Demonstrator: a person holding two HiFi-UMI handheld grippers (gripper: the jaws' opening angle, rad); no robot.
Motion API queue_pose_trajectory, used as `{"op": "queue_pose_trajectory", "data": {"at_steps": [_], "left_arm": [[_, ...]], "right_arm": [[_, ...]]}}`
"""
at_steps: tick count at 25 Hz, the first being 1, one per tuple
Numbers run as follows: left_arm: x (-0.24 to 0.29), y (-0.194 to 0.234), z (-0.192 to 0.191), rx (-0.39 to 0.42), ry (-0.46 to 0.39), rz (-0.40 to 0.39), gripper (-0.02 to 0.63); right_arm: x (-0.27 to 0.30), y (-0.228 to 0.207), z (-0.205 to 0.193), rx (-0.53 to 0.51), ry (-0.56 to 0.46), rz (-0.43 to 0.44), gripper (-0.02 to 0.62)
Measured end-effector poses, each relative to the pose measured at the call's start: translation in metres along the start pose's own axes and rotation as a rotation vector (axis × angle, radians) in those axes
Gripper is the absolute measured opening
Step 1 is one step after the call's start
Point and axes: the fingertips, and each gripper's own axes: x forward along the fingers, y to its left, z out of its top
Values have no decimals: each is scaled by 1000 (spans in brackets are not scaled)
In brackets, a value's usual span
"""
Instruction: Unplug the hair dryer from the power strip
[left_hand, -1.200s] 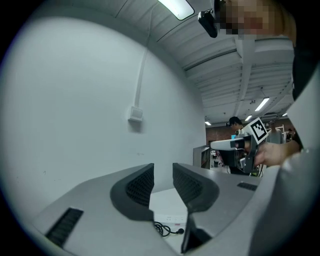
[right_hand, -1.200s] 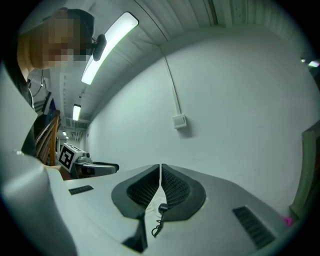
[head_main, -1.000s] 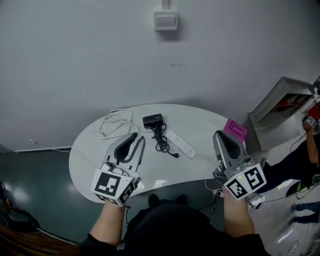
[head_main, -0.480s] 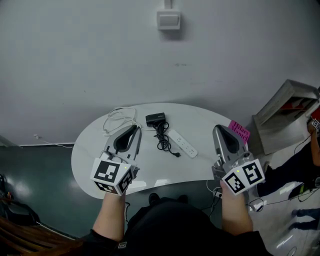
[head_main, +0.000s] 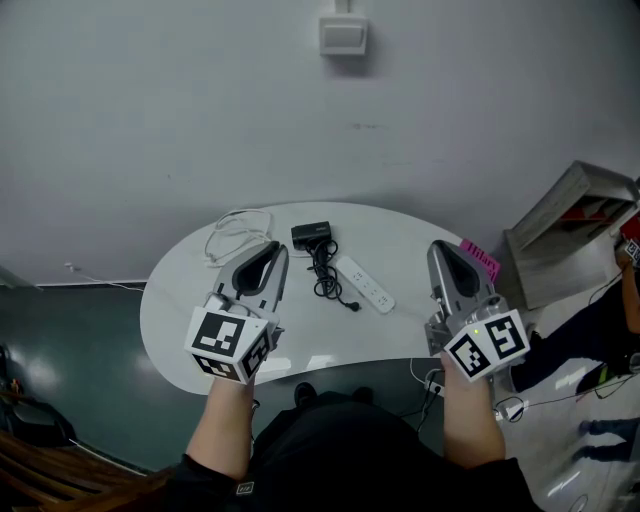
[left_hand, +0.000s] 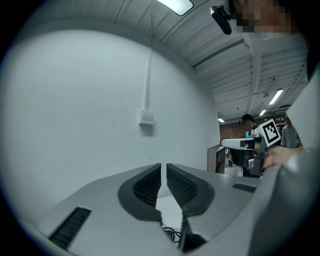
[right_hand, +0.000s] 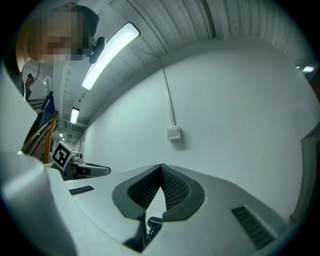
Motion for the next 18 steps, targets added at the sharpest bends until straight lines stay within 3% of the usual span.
{"op": "queue_pose_trajectory", "data": {"at_steps": [18], "left_arm": [[-11, 11, -16, -38, 22, 13, 41]], "right_arm": [[5, 13, -17, 10, 46, 14, 34]]}}
